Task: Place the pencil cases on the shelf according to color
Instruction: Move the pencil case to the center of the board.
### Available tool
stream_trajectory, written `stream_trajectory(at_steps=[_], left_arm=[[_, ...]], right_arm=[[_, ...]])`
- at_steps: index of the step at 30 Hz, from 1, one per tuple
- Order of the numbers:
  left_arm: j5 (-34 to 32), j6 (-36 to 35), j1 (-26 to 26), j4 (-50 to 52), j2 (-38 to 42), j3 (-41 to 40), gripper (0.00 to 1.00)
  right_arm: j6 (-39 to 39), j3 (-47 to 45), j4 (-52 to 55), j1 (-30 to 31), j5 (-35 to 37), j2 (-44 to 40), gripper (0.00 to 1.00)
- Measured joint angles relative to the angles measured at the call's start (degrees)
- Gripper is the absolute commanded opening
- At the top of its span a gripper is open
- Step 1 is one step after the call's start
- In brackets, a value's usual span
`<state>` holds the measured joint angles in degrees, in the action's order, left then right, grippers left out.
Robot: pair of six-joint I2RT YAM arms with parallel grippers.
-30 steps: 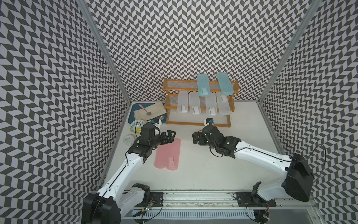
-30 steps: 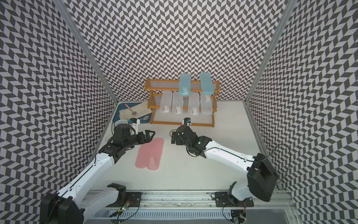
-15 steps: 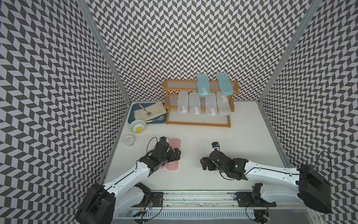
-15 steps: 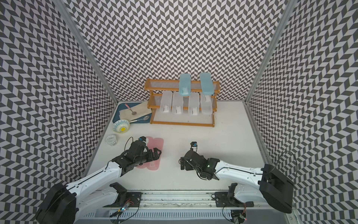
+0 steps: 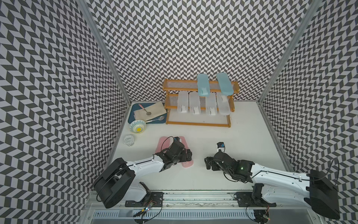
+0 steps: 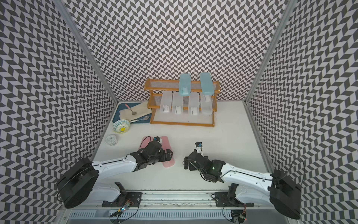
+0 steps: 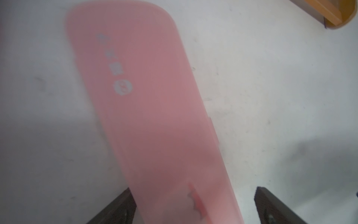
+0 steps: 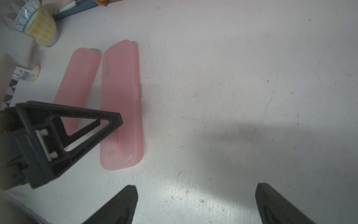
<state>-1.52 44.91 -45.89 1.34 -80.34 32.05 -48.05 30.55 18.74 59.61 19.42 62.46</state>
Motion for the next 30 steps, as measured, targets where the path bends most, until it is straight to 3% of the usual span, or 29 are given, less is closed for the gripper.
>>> stream_trajectory(at_steps=[7,13,20,30], left_arm=[[-1.07,1.31,-5.64,0.35,-5.77,6.71,1.0],[-6.01,0.83,-3.63,4.81,2.67,5.81,1.0],[-8.55,-1.68,6.64,7.43,16.92,0.31,1.0],[-6.86,-3.76,16.92,11.19,20.61,-7.56,1.0]], right_arm=[[0.98,-1.79,1.99,-0.02,2.45,-7.19,0.99],[8.57,-1.92,-1.07,-0.02,-0.17,-9.81,1.0],[19.74,4.11,-4.85,-1.09,-4.96,3.13,1.0],[31.76,16.15,-8.55,-3.56,-10.38,22.05,1.0]])
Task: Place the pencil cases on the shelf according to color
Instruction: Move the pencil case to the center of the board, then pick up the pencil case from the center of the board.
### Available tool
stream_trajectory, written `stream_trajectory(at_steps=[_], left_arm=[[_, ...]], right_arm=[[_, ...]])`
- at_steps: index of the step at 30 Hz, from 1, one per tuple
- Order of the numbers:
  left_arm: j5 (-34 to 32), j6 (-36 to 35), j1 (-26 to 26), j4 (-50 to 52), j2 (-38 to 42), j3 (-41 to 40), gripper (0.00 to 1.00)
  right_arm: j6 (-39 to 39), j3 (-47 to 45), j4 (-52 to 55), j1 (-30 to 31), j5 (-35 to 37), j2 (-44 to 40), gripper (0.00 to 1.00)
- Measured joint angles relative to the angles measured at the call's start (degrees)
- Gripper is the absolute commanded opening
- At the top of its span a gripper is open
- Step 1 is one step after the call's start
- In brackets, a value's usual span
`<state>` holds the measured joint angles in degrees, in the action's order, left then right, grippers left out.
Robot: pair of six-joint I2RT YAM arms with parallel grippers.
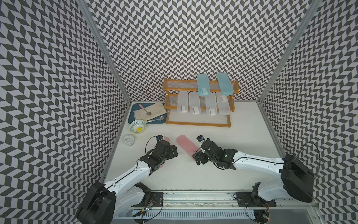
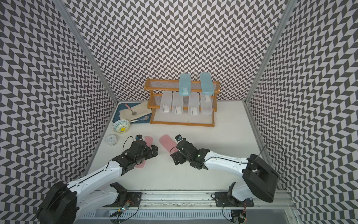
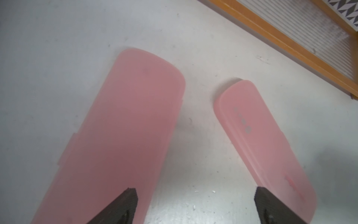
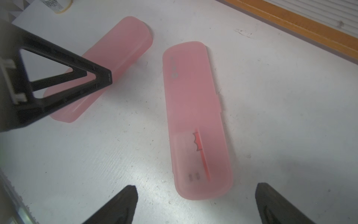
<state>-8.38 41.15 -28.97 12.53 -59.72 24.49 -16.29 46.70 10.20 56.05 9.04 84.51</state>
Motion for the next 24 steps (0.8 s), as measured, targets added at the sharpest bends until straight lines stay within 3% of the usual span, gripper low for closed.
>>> stream_trajectory(at_steps=[8,19,24], left_arm=[[1.81,-1.09,4.33,0.13,4.09,-1.55,1.0],[4.9,-1.49,4.81,-0.24,3.06,-2.23,1.0],[6.16,-1.49,4.81,-0.72,3.02,-2.23,1.0]], right_arm=[[3.89,1.95,-2.51,-1.03,-1.44,8.0,0.99],[2.19,-1.25,-5.77,-1.18,0.57,12.37,1.0],[0.17,-4.22,-10.95,-1.07,2.01,11.69,0.9]])
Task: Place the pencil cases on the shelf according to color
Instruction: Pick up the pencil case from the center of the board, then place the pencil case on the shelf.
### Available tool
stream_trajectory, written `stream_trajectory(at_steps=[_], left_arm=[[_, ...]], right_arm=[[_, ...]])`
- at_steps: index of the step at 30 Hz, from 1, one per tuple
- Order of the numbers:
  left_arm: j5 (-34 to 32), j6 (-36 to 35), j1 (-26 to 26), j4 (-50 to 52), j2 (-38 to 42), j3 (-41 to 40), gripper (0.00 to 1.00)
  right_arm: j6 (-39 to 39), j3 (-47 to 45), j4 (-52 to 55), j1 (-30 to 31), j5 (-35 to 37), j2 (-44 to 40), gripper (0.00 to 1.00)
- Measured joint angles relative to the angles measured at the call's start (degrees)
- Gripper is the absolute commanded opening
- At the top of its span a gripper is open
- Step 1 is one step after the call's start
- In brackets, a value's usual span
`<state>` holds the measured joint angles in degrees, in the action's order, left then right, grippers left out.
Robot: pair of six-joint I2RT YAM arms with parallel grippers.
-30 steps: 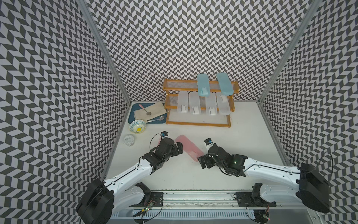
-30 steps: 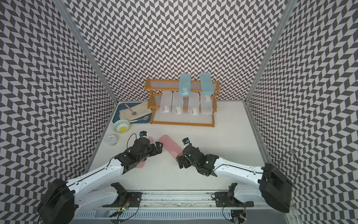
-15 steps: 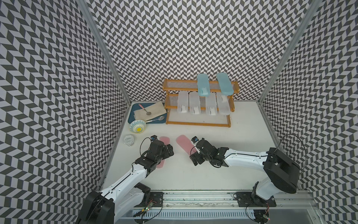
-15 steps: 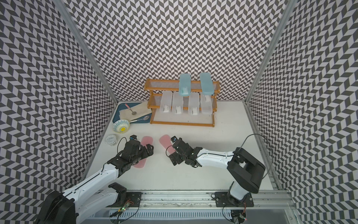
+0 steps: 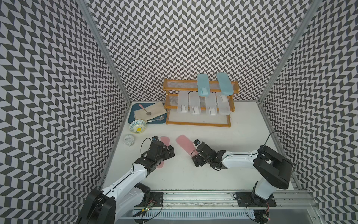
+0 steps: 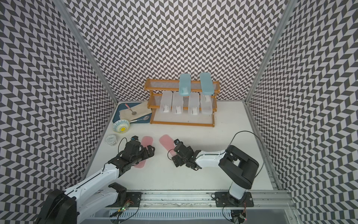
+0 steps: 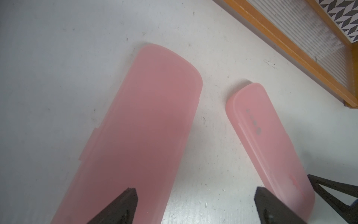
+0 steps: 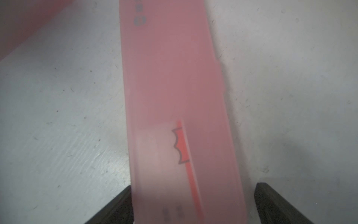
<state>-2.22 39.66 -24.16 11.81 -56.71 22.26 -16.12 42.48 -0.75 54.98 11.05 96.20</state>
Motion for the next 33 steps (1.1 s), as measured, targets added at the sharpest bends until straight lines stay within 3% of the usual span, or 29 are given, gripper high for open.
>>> stream_trajectory(at_steps=[7,14,24,33], left_arm=[[1.92,0.07,0.0,-1.16,0.2,0.0,1.0],[1.66,0.04,0.0,-0.59,2.93,0.15,1.0],[0.76,0.07,-0.02,-0.57,5.53,0.35,1.0],[0.35,0.11,-0.02,-2.71,2.82,0.37,1.0]], right_arm=[[-4.35,-7.63,-5.95,0.44,0.7,-5.09,0.63],[-8.63,-12.61,-2.4,1.14,3.21,-13.14,0.55],[-15.93,-16.28,7.02,1.14,12.28,-35.56,0.58],[-15.74,-15.13,9.88,-4.74,13.81,-36.54,0.59]])
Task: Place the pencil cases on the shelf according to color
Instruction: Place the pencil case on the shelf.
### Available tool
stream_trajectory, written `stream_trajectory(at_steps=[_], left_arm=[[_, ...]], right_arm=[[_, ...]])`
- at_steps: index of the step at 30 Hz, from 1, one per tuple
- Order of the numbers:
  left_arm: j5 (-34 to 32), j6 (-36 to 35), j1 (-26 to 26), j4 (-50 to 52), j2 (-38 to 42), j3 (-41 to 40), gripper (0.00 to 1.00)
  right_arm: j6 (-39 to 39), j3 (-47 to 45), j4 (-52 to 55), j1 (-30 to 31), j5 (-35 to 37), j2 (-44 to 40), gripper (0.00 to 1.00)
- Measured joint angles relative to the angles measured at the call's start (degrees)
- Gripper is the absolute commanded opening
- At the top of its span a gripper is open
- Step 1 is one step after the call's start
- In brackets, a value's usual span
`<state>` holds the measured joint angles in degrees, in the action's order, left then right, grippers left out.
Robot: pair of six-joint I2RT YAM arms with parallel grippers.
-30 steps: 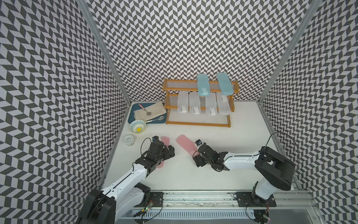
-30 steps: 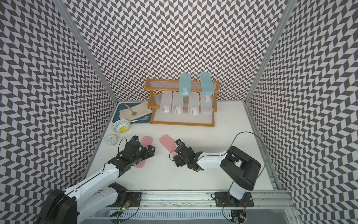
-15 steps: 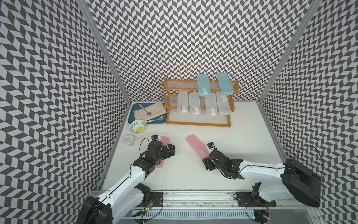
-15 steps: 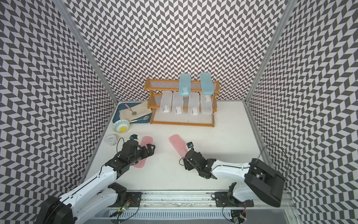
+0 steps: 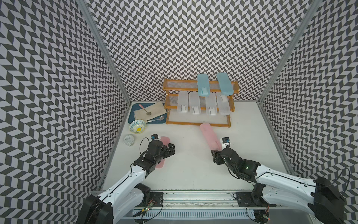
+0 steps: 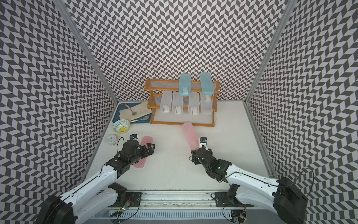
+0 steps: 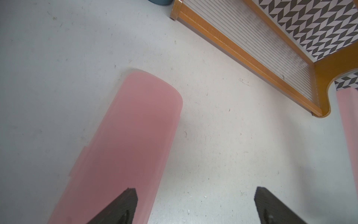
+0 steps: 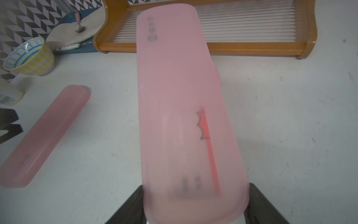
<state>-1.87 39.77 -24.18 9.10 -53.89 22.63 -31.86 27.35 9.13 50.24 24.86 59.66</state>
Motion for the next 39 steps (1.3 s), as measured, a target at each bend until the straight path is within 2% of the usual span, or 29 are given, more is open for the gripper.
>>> stream_trajectory(at_steps=[7,20,30,39], left_arm=[[-0.92,-0.02,0.0,-0.9,-2.69,0.68,1.0],[-4.52,-0.07,1.77,-0.96,-4.85,1.81,1.0],[-4.98,-0.83,6.05,-2.4,-8.41,1.95,1.0],[-2.49,-1.68,7.48,-7.67,-11.63,1.01,1.0]], right_arm=[[1.81,6.25,-1.9,-6.03,-1.4,6.97,0.58],[4.87,15.52,-8.63,-18.23,-7.15,27.02,0.55],[5.09,19.54,-13.99,-22.47,-9.97,37.42,0.53],[4.81,21.44,-18.08,-23.5,-9.86,40.94,0.52]])
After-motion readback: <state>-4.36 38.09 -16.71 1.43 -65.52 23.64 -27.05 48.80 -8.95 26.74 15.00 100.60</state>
